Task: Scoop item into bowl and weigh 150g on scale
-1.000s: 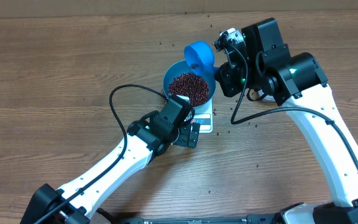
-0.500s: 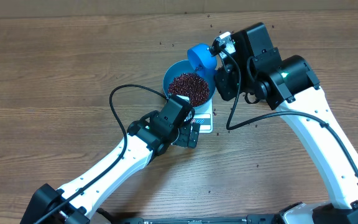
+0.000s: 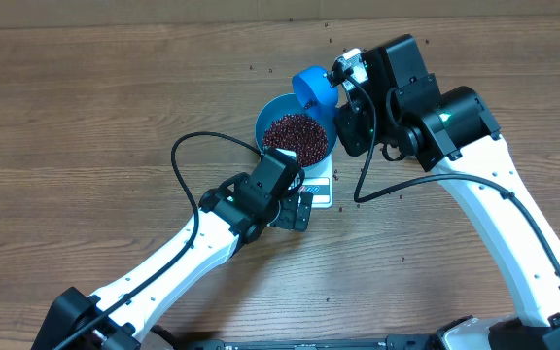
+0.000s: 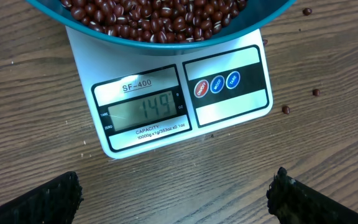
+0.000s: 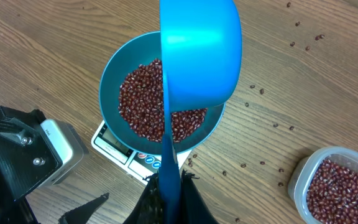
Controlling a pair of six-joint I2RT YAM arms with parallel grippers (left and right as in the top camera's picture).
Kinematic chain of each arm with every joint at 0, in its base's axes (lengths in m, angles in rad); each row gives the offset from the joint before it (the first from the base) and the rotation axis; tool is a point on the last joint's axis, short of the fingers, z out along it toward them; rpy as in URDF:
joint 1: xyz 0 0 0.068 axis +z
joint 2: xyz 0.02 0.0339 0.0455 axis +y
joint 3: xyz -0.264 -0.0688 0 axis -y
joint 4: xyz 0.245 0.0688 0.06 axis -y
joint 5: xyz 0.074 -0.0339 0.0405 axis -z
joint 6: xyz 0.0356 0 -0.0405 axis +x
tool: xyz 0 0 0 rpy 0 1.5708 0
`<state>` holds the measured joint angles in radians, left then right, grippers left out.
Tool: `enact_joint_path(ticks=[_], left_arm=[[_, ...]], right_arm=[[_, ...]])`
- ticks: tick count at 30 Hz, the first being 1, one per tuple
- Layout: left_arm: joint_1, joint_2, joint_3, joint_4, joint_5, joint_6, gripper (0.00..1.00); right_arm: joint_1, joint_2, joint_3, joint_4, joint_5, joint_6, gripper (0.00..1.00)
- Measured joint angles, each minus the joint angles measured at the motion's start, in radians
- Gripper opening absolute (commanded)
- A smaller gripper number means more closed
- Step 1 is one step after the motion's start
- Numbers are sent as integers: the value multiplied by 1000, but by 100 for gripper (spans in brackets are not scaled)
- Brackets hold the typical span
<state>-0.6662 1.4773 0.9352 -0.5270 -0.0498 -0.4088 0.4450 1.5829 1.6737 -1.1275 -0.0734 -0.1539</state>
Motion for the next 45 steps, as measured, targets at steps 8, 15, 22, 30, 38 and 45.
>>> enact_joint_path(ticks=[8,15,22,30,38,45], left_arm=[[0,0,0,0,0,0,100],[0,0,0,0,0,0,100],[0,0,0,0,0,0,99],[0,0,0,0,0,0,99],[0,0,0,0,0,0,99],[0,0,0,0,0,0,100]], right_arm=[[0,0,0,0,0,0,4],[0,0,0,1,0,-1,4],[0,0,0,1,0,0,4],[40,0,0,-19,34,-1,4],[61,0,0,-3,104,0,4],[61,0,0,-3,112,0,4]])
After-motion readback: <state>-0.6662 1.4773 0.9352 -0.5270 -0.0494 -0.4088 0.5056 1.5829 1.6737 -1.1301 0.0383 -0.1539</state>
